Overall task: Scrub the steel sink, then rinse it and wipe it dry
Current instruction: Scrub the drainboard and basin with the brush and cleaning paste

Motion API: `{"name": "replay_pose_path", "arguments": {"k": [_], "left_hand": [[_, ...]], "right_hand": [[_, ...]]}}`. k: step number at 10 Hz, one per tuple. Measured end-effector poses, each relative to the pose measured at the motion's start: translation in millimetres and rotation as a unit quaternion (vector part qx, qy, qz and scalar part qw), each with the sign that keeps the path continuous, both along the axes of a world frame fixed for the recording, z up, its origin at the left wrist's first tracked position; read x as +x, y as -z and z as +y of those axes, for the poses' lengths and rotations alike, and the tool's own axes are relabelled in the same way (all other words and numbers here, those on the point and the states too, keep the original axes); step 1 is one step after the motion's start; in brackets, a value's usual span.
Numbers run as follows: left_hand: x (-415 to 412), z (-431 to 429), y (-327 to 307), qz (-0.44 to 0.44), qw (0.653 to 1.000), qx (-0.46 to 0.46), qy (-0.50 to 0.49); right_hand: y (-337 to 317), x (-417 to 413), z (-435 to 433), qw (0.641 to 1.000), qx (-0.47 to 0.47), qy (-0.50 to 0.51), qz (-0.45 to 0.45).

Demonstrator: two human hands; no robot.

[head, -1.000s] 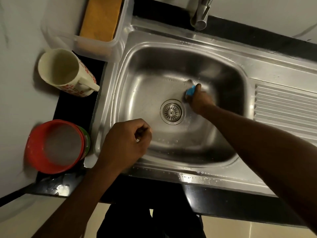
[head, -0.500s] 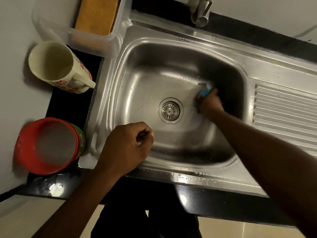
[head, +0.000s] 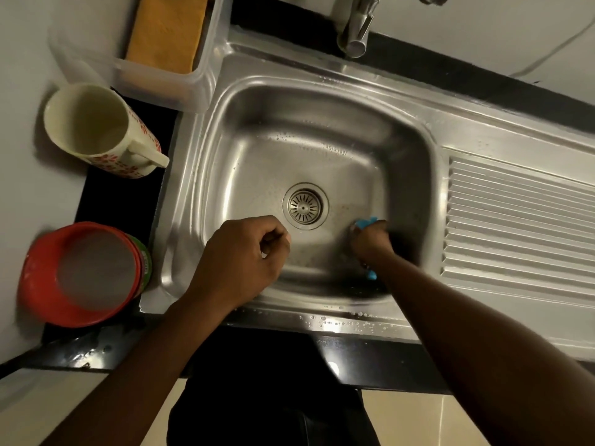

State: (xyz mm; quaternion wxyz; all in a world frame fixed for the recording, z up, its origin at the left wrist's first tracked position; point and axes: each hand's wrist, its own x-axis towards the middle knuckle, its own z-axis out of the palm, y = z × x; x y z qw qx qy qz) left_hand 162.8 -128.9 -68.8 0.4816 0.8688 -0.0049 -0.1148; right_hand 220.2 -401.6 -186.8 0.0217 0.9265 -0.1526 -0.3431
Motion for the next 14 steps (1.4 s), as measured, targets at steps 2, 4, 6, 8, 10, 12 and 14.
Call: {"name": "replay_pose_path", "arguments": {"k": [2, 4, 6, 8, 10, 12, 14], "left_hand": [[-2, 8, 5, 0.004, 1.000, 0.014, -0.013], [-7, 13, 8, 0.015, 0.999, 0.022, -0.021], [-9, 8, 2, 0.018, 0.999, 0.024, -0.023], [-9, 5, -7, 0.005, 1.000, 0.011, -0.018], [-15, 12, -9, -0.007, 0.999, 0.017, -0.030], [-19, 16, -8, -0.002, 0.999, 0.017, -0.033], [-16, 13, -10, -0.008, 0.999, 0.027, -0.016]], "right_hand": [[3, 73, -11, 0.942, 0.137, 0.263, -0.157], [13, 140, 7, 0.970, 0.159, 0.119, -0.137], [7, 71, 19, 0.988, 0.149, -0.016, -0.027], [-8, 36, -5, 0.989, 0.126, 0.060, 0.048], [-19, 14, 6, 0.941, 0.048, 0.003, 0.336], [-25, 4, 65, 0.922, 0.075, -0.083, 0.371], [-18, 0, 150, 0.909, 0.227, -0.094, 0.336]]}}
